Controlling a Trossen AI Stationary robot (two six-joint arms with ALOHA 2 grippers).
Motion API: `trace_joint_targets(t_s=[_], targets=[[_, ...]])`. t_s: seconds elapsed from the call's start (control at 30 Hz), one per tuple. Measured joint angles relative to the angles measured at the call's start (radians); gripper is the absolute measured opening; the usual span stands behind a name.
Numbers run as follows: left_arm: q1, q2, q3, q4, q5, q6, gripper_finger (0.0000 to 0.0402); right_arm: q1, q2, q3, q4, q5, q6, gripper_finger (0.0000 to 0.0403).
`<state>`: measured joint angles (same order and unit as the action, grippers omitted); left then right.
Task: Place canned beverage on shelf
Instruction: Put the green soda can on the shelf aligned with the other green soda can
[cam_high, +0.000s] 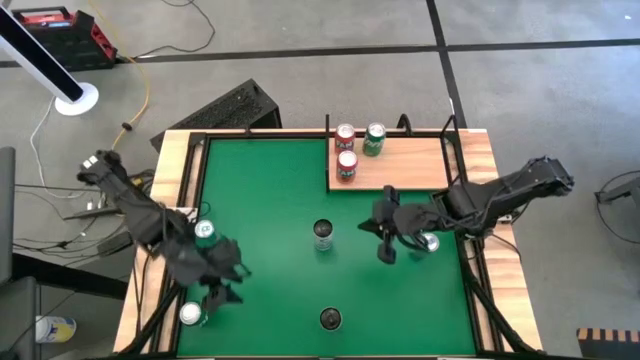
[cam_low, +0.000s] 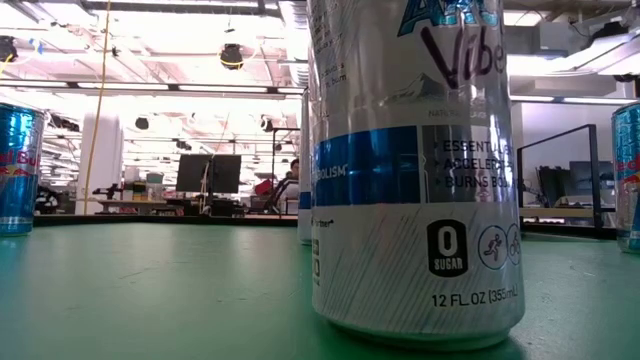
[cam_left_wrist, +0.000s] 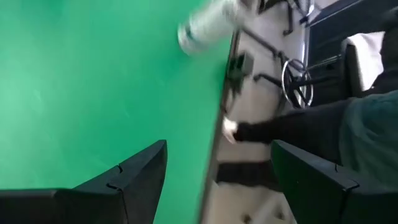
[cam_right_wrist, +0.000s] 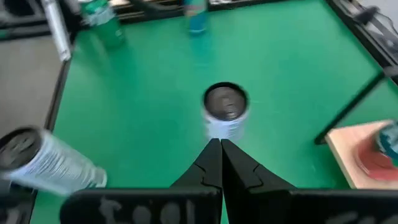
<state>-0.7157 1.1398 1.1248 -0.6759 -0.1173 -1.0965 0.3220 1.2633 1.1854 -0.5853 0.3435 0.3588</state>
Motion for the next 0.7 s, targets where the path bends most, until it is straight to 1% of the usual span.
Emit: trace_joint_targets(t_s=[0.1, 0.23, 0.33, 0.4, 0.5, 0.7], targets=[[-0.076, 0.067, 0.065, -0.045, 0.000, -0.145, 0.0270, 0.021, 0.000, 0.000, 0.004, 0.000, -0.028, 0.0022], [-0.148, 0.150, 0.174, -0.221, 0.001, -0.243, 0.0270, 0.029, 0.000, -0.001, 0.010, 0.000, -0.018, 0.0022], [-0.189, 0.196, 0.251, -0.399, -0.003, -0.267, 0.0270, 0.045, 0.000, -0.001, 0.014, 0.000, 0.006, 0.0022], [-0.221, 0.219, 0.276, -0.477, -0.017, -0.276, 0.0270, 0.056, 0.000, -0.001, 0.018, 0.000, 0.035, 0.0022], [-0.270, 0.236, 0.281, -0.517, -0.023, -0.252, 0.0270, 0.073, 0.000, -0.001, 0.017, 0.005, 0.088, 0.0022], [-0.393, 0.277, 0.279, -0.594, -0.022, -0.225, 0.0270, 0.097, 0.000, -0.001, 0.031, 0.080, 0.221, 0.0023]])
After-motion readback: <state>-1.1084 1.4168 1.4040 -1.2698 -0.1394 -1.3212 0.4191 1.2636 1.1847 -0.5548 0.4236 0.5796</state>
